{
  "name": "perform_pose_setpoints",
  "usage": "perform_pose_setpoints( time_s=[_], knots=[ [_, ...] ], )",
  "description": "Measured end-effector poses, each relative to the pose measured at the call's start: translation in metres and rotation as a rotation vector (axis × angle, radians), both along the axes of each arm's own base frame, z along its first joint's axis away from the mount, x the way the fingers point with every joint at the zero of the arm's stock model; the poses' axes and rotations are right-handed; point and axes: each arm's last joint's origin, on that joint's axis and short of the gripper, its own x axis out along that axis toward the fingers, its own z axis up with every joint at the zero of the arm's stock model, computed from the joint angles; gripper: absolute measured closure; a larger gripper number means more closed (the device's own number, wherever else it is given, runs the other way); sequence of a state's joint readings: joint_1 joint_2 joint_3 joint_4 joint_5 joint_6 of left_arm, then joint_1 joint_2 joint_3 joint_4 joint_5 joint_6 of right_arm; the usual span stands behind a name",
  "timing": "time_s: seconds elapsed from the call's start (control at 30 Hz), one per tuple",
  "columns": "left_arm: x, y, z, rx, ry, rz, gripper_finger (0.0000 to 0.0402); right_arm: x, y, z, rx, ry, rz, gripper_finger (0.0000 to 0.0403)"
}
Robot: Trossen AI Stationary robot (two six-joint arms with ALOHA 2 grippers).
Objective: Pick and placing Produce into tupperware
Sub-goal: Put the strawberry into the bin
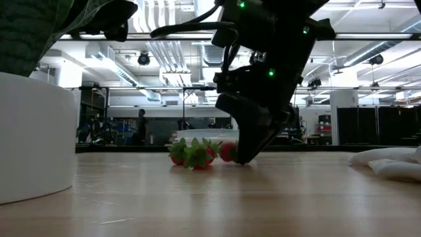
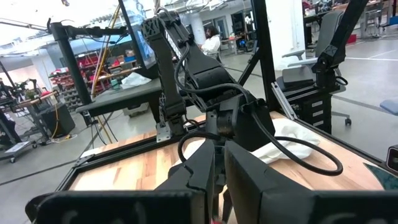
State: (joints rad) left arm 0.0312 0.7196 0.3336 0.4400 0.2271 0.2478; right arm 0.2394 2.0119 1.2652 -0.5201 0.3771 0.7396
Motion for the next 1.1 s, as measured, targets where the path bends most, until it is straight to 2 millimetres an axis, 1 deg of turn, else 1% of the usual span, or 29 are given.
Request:
perform_pose_setpoints(
  time_s=[0.1,0.13,0.57,0.67,0.8,0.97,1.1],
  knots=[
    [0.000,0.000,0.000,0.000,0.000,0.000,0.0377,0.000,0.000,0.000,0.013,0.006,0.018,0.0383],
    [0.000,0.000,0.000,0.000,0.000,0.000,0.0377,0.000,0.000,0.000,0.011,0.007,0.021,0.0388],
    [0.000,0.000,0.000,0.000,0.000,0.000,0.0377,0.000,0.001,0.001,0.017,0.016,0.047,0.0394],
    [0.000,0.000,0.000,0.000,0.000,0.000,0.0377,-0.003,0.000,0.003,0.005,0.031,0.048,0.0394],
    [0.000,0.000,0.000,0.000,0.000,0.000,0.0377,-0.008,-0.002,0.019,-0.016,0.037,0.041,0.0394],
    [0.000,0.000,0.000,0.000,0.002,0.000,0.0377,-0.017,-0.004,0.048,-0.061,-0.011,0.040,0.0394],
    [0.000,0.000,0.000,0.000,0.002,0.000,0.0377,-0.023,-0.008,0.073,-0.101,-0.057,0.078,0.0394]
  ],
)
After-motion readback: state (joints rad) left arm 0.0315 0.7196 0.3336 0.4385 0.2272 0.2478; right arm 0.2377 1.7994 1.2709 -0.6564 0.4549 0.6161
